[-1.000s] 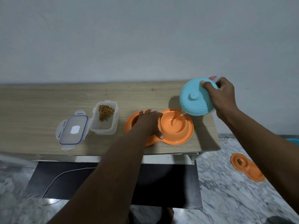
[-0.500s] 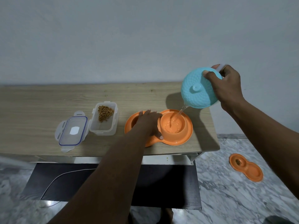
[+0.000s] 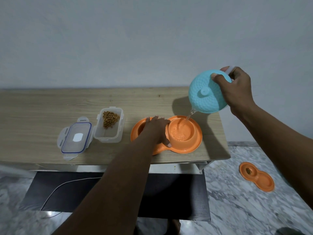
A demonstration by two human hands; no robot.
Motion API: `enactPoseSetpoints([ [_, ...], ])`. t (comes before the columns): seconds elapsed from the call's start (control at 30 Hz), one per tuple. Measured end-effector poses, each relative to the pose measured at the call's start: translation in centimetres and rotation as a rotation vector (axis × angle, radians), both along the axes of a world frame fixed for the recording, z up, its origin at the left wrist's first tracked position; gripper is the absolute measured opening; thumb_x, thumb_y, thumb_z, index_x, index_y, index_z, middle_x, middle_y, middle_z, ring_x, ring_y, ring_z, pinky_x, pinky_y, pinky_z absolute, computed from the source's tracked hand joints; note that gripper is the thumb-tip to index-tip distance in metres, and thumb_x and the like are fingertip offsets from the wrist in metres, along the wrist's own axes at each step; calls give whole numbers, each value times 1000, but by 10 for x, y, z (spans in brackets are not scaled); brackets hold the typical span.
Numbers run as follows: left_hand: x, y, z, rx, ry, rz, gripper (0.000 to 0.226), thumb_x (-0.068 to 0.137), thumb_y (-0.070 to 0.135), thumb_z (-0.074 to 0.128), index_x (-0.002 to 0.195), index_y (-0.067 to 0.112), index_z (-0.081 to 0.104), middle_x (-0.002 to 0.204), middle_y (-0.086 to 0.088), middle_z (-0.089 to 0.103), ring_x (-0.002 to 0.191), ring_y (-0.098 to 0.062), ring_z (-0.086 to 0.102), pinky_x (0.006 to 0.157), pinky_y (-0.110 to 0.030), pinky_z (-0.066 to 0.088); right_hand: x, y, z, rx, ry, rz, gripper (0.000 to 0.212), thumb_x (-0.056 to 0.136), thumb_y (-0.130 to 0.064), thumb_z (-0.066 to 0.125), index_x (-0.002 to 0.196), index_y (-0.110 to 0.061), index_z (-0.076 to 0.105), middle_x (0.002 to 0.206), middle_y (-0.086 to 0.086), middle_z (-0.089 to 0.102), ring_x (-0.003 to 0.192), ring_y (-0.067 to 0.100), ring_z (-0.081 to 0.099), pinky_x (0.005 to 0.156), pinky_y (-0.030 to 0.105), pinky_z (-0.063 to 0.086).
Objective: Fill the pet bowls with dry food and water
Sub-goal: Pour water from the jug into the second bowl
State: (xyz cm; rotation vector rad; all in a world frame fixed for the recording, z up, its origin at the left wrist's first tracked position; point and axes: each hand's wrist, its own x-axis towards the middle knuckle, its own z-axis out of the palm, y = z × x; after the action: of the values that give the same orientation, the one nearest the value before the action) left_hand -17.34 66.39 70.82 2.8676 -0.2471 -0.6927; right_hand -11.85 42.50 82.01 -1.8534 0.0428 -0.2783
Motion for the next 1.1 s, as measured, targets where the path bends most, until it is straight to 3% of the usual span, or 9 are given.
enactPoseSetpoints([
  [0.3, 0, -2, 2, 37, -1, -16, 111, 63, 54, 84, 153, 27, 26, 158, -8, 31, 149, -33, 14, 118, -61, 4, -1, 6, -23, 7, 64, 4, 44, 74, -45, 72, 104, -15, 64, 110, 4, 68, 102, 20, 68, 82, 46, 60],
  [0.43, 0, -2, 1, 45, -3, -18, 111, 64, 54, 84, 153, 26, 25, 159, -8, 29, 150, -32, 13, 118, -61, 5, -1, 6, -35, 36, 99, -1, 38, 75, -45, 73, 100, -17, 63, 109, 2, 68, 100, 19, 68, 78, 39, 58],
  [0.6, 0, -2, 0, 33, -11, -20, 110, 63, 54, 84, 153, 27, 25, 158, -8, 30, 149, -33, 13, 118, -61, 3, 2, 1, -46, 216, 196, -50, 24, 78, -36, 73, 83, -17, 60, 99, -5, 69, 94, 20, 68, 75, 36, 55],
  [0.73, 1, 0, -4, 18, -14, -16, 112, 62, 55, 84, 153, 28, 25, 159, -7, 28, 150, -32, 11, 117, -61, 1, 9, -3, -47, 372, 314, -121, 17, 79, -33, 74, 77, -21, 63, 87, 0, 67, 83, 24, 67, 68, 34, 54],
  [0.9, 0, 0, -2, 20, 5, -6, 114, 61, 52, 85, 153, 29, 23, 161, -7, 24, 150, -32, 9, 118, -60, 0, 20, -4, -47, 509, 414, -180, 35, 77, -34, 74, 103, -11, 68, 93, 5, 69, 81, 24, 69, 66, 33, 54],
  [1.1, -1, 0, -3, 8, -7, 12, 113, 61, 53, 85, 153, 29, 24, 161, -6, 25, 150, -31, 10, 118, -60, 0, 34, 12, -43, 638, 455, -237, 19, 80, -32, 72, 90, -19, 62, 93, 2, 69, 86, 23, 70, 74, 35, 57],
])
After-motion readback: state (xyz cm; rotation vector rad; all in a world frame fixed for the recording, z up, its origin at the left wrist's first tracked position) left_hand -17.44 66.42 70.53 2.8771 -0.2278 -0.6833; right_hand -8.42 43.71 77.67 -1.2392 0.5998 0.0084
